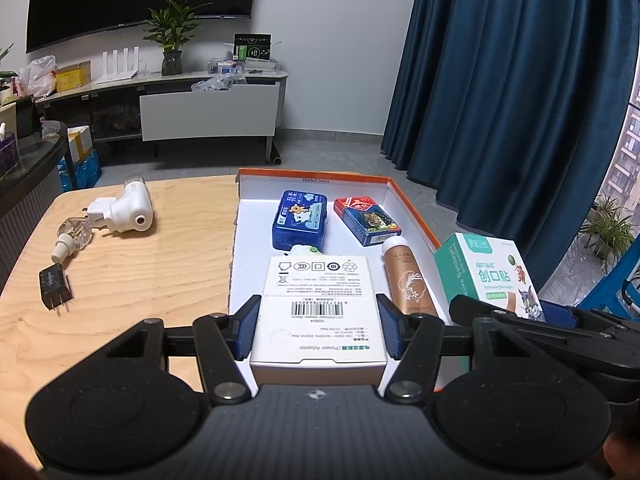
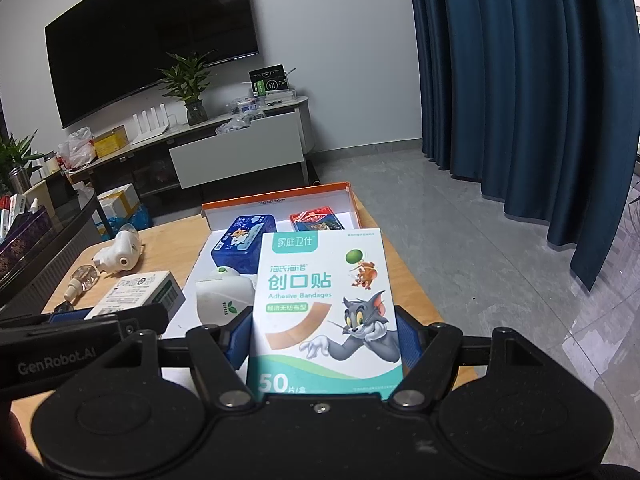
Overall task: Organize rigid objects
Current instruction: 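Release the barcode box with the left tool while the right tool releases the bandage box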
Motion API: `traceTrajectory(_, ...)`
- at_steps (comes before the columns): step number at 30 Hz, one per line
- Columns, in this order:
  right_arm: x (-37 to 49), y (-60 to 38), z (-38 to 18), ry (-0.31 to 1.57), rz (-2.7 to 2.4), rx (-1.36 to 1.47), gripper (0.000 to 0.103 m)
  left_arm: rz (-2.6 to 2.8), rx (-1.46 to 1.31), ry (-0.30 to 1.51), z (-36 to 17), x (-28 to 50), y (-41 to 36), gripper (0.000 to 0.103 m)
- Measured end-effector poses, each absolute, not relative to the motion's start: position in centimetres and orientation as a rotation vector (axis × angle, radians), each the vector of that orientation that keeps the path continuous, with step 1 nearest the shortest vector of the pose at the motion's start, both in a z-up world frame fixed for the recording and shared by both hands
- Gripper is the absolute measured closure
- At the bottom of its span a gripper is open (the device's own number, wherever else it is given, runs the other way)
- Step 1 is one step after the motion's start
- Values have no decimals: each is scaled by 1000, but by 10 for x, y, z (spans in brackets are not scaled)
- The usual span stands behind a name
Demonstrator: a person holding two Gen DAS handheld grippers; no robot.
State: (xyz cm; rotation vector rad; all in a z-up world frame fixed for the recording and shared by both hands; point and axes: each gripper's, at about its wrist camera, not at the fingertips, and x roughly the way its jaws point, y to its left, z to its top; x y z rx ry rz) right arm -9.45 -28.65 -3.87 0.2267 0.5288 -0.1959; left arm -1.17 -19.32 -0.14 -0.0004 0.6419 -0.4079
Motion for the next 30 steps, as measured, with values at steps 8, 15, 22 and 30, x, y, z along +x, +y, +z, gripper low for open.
traceTrajectory(8, -96, -289, -47, 541, -199, 231, 19, -407, -1, 652, -4, -9, -195, 43)
traceTrajectory(15, -88, -298, -50, 562, -196, 240, 19, -404, 0, 664, -8, -6, -195, 43)
traceTrajectory(22, -82, -300, -47, 572, -193, 234, 19, -402, -2, 672, -11, -4, -196, 43)
traceTrajectory(30, -69, -303, -44, 577, -192, 234, 19, -405, -1, 677, -13, -4, -199, 43)
